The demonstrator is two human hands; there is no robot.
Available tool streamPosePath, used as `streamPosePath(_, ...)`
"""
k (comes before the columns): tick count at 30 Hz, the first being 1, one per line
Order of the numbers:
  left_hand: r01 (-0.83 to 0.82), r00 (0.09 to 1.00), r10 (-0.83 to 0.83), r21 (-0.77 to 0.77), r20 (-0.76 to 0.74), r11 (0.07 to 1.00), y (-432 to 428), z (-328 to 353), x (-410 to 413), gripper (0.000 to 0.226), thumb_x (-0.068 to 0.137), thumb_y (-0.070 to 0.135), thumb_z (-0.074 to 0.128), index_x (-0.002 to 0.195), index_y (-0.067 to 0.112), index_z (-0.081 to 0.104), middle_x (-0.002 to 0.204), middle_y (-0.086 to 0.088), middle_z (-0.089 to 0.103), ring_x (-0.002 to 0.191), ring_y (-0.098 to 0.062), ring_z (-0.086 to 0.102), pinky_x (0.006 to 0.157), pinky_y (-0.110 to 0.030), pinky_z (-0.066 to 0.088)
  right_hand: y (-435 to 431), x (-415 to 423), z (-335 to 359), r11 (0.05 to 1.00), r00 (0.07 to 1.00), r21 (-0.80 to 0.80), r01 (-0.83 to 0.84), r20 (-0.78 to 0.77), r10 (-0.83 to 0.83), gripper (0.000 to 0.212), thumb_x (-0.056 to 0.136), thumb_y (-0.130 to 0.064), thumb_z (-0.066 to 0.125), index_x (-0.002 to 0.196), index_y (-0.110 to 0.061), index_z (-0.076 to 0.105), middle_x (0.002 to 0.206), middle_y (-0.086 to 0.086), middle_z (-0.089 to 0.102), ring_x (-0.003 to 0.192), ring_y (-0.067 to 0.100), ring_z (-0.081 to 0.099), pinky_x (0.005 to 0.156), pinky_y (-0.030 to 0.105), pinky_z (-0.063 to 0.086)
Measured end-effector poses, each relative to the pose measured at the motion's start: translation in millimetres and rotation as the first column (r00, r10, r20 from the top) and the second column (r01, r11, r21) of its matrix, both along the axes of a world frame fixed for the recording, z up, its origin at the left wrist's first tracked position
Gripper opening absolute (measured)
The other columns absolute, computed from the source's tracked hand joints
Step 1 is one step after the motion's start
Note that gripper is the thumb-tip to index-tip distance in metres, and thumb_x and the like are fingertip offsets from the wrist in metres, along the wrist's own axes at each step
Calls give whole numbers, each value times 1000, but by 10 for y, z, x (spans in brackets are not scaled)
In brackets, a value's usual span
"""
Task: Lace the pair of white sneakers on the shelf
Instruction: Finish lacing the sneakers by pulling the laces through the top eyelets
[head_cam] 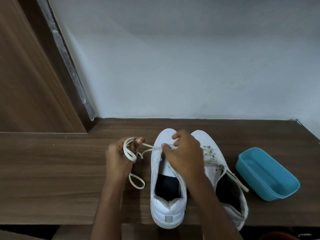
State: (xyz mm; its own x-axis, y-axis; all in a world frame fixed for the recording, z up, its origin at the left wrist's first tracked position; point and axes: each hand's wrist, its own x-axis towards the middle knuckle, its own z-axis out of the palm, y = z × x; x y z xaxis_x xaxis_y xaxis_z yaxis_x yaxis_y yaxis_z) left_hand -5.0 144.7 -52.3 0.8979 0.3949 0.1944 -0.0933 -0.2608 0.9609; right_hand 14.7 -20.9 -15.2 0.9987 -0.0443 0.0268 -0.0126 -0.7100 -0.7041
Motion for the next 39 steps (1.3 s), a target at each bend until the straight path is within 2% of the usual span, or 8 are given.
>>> streamPosePath(4,-72,997,74,-90,19,993,-12,-62,60,28,96,17,63,78,34,75,70,-6,71,63,-29,63,61,-41,54,-287,105,-72,1000,954,15,-19,-300,22,71,59,-64,86,105,-19,57,105,-3,64,101,16,62,84,32,49)
streamPosePath(8,-48,996,59,-165,63,985,-37,-74,71,24,95,36,60,89,17,74,82,-18,72,80,-50,64,73,-62,56,-261,100,-45,998,951,-29,-51,-306,40,69,60,-59,88,106,-19,57,102,-5,62,97,14,59,75,29,42)
streamPosePath(15,-194,979,146,-460,-140,867,-58,-46,42,37,98,29,59,87,-5,66,67,-20,64,41,-12,55,40,-18,39,-230,96,-89,997,966,-47,-58,-253,44,61,61,-57,88,101,-23,57,94,-9,60,84,9,56,60,24,36)
streamPosePath(19,-285,891,222,-106,-396,953,21,-185,16,40,88,41,73,68,7,69,56,-13,66,50,-20,62,59,-33,49,-270,131,-143,996,984,62,-58,-166,67,41,75,-51,82,101,-25,64,88,-8,65,85,9,62,67,26,41)
streamPosePath(22,-257,864,344,266,-367,929,50,-160,2,31,80,38,80,101,15,76,83,-7,74,86,-27,70,79,-35,53,-307,193,-185,995,996,70,-72,-48,75,15,90,-28,71,105,-27,69,82,-7,67,79,6,61,70,24,41)
streamPosePath(26,-103,961,176,310,-216,945,-28,-72,48,31,81,11,73,106,29,76,67,7,69,59,-8,64,61,-21,51,-272,237,-287,987,987,29,-160,24,159,21,93,-12,64,96,-31,73,83,-9,66,67,-1,55,62,12,36)
streamPosePath(34,88,996,-74,463,-47,882,-171,-228,130,25,75,17,85,96,30,80,91,13,71,77,3,62,71,0,37,-256,263,-358,981,978,29,-193,80,190,7,90,-19,70,87,-23,76,88,-10,65,66,-5,55,60,8,35)
streamPosePath(39,57,994,-100,631,33,774,-180,-272,122,23,79,22,82,97,35,78,92,11,69,78,-9,66,64,-20,43,-203,283,-414,981,977,24,-195,95,192,8,94,-19,66,88,-19,71,97,-4,63,75,-3,54,71,16,42)
